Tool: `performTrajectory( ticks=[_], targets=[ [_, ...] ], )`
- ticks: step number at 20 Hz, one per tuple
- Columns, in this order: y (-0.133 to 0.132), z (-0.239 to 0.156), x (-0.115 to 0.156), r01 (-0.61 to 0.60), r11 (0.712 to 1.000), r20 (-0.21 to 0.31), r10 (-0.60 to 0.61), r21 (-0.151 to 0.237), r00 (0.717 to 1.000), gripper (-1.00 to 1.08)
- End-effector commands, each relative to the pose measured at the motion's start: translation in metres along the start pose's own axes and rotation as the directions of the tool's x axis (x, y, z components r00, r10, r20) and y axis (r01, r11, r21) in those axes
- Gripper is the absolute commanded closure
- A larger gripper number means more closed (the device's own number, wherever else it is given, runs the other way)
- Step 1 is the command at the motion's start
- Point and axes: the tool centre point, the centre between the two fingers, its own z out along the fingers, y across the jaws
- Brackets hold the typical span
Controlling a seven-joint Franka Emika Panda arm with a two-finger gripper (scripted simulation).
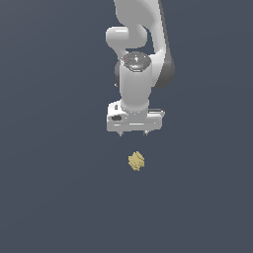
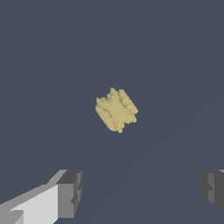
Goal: Pick up the object and move it to a goal position.
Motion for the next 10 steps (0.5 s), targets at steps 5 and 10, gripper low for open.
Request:
performTrajectory(
  ticks=[5, 10],
  targets=[
    [-0.01, 0.003, -0.003, 0.019, 1.0, 0.014, -0.019, 0.003, 1.0, -0.92],
    [-0.032, 0.009, -0.011, 0.053, 0.999, 0.043, -0.053, 0.009, 0.998, -0.92]
  ],
)
